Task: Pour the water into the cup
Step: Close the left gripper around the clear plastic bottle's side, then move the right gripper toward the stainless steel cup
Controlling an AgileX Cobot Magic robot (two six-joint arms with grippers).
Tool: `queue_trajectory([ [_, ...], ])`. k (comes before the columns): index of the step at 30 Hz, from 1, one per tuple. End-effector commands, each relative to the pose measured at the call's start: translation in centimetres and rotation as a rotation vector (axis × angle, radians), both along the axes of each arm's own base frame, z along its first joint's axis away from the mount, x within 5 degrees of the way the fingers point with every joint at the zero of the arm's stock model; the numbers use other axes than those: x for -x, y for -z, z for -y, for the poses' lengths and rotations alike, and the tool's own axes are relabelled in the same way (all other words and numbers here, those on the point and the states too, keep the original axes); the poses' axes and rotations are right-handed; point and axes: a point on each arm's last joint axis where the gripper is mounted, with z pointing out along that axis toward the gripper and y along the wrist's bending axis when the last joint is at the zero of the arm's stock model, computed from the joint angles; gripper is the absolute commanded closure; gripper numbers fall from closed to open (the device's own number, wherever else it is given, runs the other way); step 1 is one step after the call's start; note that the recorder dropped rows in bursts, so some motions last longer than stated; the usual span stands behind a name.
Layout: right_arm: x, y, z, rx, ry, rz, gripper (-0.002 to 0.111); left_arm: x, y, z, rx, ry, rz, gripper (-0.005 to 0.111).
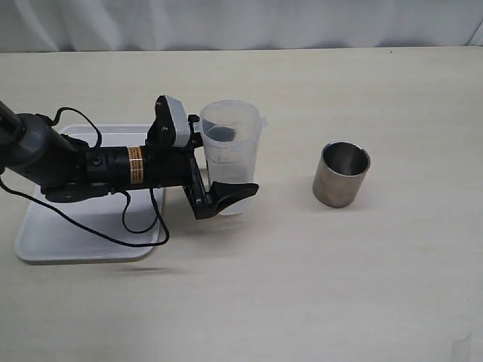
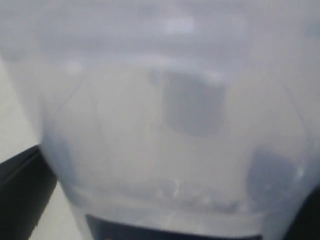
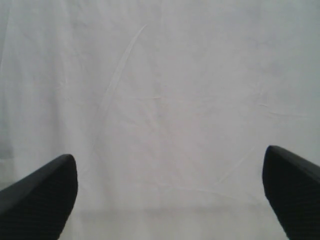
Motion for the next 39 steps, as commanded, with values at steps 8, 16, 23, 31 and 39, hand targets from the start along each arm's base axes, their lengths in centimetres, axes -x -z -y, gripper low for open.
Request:
queue_trajectory([
  [8, -0.12, 0.26, -0.04, 0.009, -0.001, -0.02, 0.015, -0.12, -0.21, 0.69, 0.026, -0.023, 0.007, 0.002],
  [16, -0.13, 0.29, -0.04, 0.01, 0.0, -0.024, 0.015, 0.16, -0.4, 0.82, 0.05, 0.009, 0.003, 0.002],
  [23, -0.23, 0.53, 0.01, 0.002, 0.003, -0.054, 0.015, -0.08, -0.41, 0.75, 0.082, -0.042, -0.094, 0.002],
  [31, -0.28, 0.66, 0.02, 0.004, 0.004, -0.069, 0.015, -0.13, -0.33, 0.71, 0.074, -0.049, -0.097, 0.01],
  [39, -0.28, 0.66, 0.02, 0.004, 0.004, -0.069, 0.015, -0.12, -0.27, 0.7, 0.066, -0.049, -0.098, 0.088],
])
